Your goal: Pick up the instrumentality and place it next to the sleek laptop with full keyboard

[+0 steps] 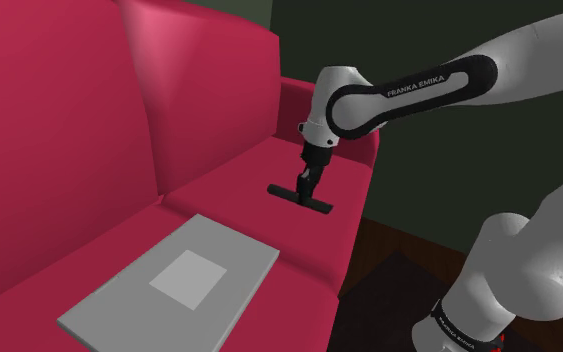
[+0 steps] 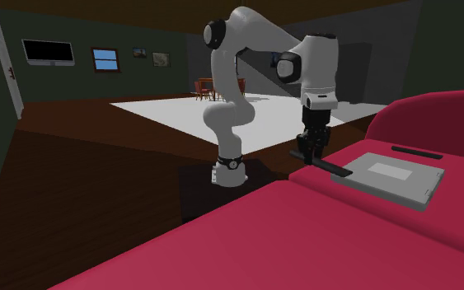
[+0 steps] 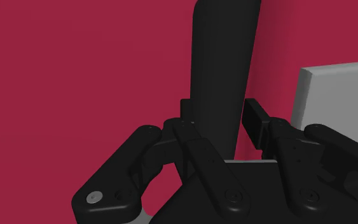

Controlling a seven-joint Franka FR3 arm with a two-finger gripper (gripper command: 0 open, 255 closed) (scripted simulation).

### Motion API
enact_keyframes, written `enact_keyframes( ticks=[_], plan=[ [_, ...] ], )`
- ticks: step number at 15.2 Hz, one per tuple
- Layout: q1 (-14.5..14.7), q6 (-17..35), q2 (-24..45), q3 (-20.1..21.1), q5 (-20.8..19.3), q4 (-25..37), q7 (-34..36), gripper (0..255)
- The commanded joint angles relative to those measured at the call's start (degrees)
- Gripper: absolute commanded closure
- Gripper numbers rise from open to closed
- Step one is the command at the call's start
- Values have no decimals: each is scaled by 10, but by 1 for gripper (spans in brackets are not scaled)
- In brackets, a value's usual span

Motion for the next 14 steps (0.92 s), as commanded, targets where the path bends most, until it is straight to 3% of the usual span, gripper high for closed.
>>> enact_keyframes(
  ticks=[1,14],
  plan=[
    [12,4,-24,17,6,-26,26,255],
    [105,9,-108,147,74,-95,199,255]
  ],
)
